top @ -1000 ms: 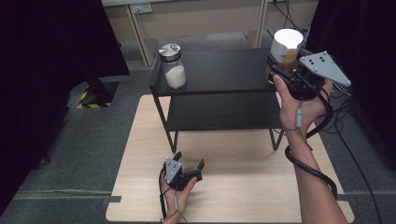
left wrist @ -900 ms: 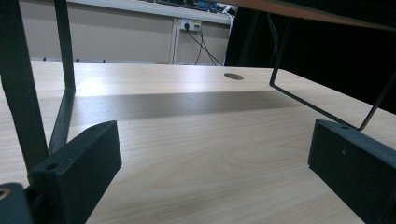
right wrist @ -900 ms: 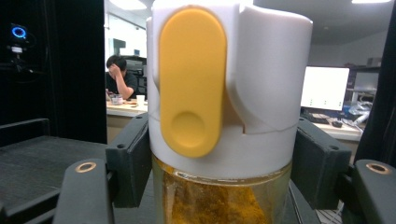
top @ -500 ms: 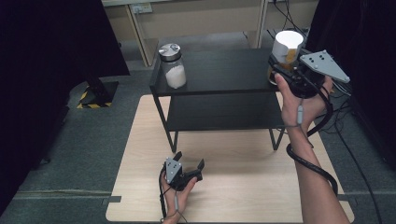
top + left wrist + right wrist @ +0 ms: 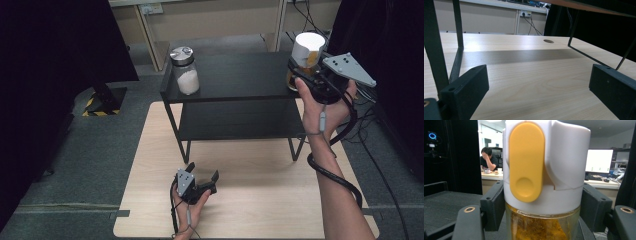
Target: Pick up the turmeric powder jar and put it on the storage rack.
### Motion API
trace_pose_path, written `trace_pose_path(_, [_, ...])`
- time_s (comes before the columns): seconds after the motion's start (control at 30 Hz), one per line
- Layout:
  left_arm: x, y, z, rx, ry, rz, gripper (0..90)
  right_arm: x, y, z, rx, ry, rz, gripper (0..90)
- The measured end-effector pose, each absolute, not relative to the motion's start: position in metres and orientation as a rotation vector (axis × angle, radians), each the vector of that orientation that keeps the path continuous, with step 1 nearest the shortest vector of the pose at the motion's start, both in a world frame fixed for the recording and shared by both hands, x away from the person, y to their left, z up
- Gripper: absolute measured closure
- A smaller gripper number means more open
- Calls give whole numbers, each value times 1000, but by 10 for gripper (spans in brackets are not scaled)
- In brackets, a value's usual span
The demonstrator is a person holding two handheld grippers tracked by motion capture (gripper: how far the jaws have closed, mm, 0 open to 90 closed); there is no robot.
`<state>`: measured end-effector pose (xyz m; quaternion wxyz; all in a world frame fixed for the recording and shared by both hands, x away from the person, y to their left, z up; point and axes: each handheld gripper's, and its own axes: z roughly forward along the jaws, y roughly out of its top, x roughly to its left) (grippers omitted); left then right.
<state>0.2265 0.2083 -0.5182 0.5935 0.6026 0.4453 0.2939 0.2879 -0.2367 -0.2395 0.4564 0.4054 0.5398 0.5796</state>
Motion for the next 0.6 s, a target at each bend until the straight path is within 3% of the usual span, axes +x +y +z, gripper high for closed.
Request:
trace_pose_path(0.17, [226, 208, -518, 1401, 1034, 685, 21, 288, -238, -240, 1004, 1323, 1443, 271])
trace_pose_path(0.4, [226, 208, -518, 1403, 1033, 687, 20, 288, -241, -235, 1026, 1334, 1452, 95])
trace_pose_path(0.6, [227, 208, -518, 1403, 1032, 686, 21, 288, -244, -237, 1030, 1344, 1459, 75])
